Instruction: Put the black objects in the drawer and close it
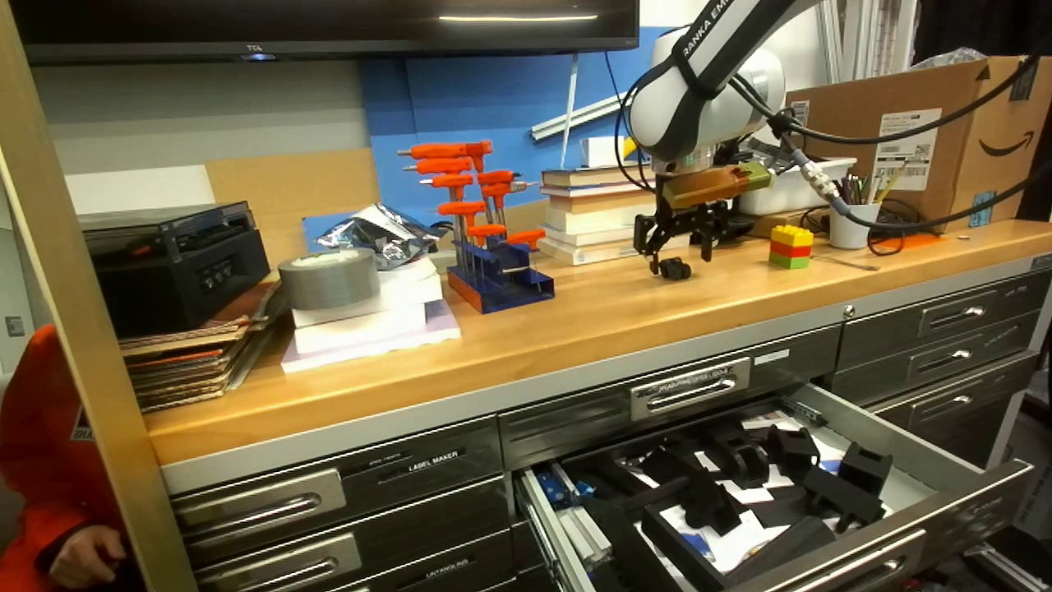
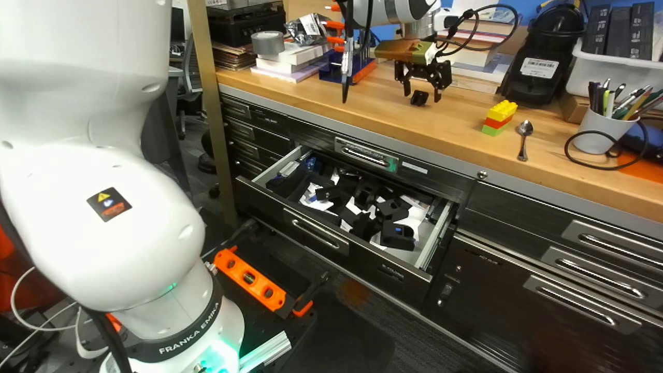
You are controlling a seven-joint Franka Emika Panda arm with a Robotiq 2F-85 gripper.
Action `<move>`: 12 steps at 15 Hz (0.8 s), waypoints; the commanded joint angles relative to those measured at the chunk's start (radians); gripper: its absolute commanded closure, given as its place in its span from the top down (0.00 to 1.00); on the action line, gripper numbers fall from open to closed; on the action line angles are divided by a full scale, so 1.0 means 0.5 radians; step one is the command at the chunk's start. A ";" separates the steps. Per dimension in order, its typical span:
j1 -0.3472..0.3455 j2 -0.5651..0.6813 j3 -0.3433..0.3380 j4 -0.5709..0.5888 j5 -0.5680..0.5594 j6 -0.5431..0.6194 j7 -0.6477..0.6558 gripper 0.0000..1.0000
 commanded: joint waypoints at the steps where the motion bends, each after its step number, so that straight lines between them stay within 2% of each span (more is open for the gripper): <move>1: -0.005 0.056 -0.012 0.130 0.071 -0.116 -0.103 1.00; 12: -0.012 0.157 -0.002 0.287 0.105 -0.253 -0.169 1.00</move>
